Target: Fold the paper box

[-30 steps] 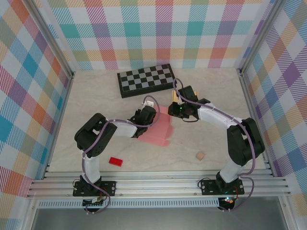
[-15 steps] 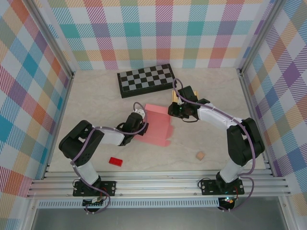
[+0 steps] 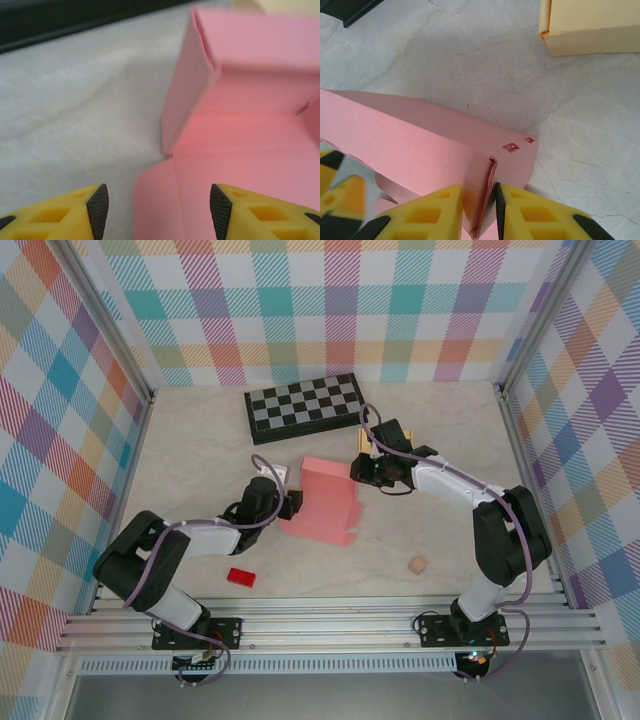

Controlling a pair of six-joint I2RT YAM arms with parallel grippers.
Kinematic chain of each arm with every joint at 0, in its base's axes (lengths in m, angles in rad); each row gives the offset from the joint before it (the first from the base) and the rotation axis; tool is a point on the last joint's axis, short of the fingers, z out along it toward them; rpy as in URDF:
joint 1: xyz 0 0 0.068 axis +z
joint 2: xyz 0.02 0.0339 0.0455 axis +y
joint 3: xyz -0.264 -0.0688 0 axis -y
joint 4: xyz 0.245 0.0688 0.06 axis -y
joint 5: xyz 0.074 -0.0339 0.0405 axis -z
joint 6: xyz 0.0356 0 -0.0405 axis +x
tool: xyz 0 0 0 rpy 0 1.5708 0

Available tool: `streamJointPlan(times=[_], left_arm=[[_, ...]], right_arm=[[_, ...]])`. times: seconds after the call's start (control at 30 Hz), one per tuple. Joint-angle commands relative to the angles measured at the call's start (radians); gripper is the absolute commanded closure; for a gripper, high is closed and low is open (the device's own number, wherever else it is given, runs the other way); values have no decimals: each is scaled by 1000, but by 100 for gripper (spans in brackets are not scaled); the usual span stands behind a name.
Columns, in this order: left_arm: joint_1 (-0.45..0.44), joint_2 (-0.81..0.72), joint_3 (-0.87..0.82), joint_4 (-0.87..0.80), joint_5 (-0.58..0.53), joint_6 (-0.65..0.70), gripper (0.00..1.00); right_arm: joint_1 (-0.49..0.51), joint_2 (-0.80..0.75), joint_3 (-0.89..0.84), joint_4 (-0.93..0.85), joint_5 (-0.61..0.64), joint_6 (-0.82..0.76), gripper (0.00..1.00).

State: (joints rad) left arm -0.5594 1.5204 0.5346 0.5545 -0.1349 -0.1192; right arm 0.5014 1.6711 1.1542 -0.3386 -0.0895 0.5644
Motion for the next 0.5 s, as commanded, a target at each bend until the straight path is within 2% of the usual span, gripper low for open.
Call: streamJointPlan(times=[0.0, 0.27, 0.33, 0.47], left_arm=[[22, -78, 21, 13, 22, -132, 45], [43, -123, 178, -170, 28, -350, 43], [45, -96, 235, -238, 20, -399, 43], [61, 7, 326, -280, 96, -447, 47]], right_arm=[[12, 15, 9, -47, 31, -35, 74], [42, 15, 5, -31, 61, -91, 74], [43, 15, 4, -30, 66, -96, 74], [46, 18, 2, -26, 66, -95, 74]])
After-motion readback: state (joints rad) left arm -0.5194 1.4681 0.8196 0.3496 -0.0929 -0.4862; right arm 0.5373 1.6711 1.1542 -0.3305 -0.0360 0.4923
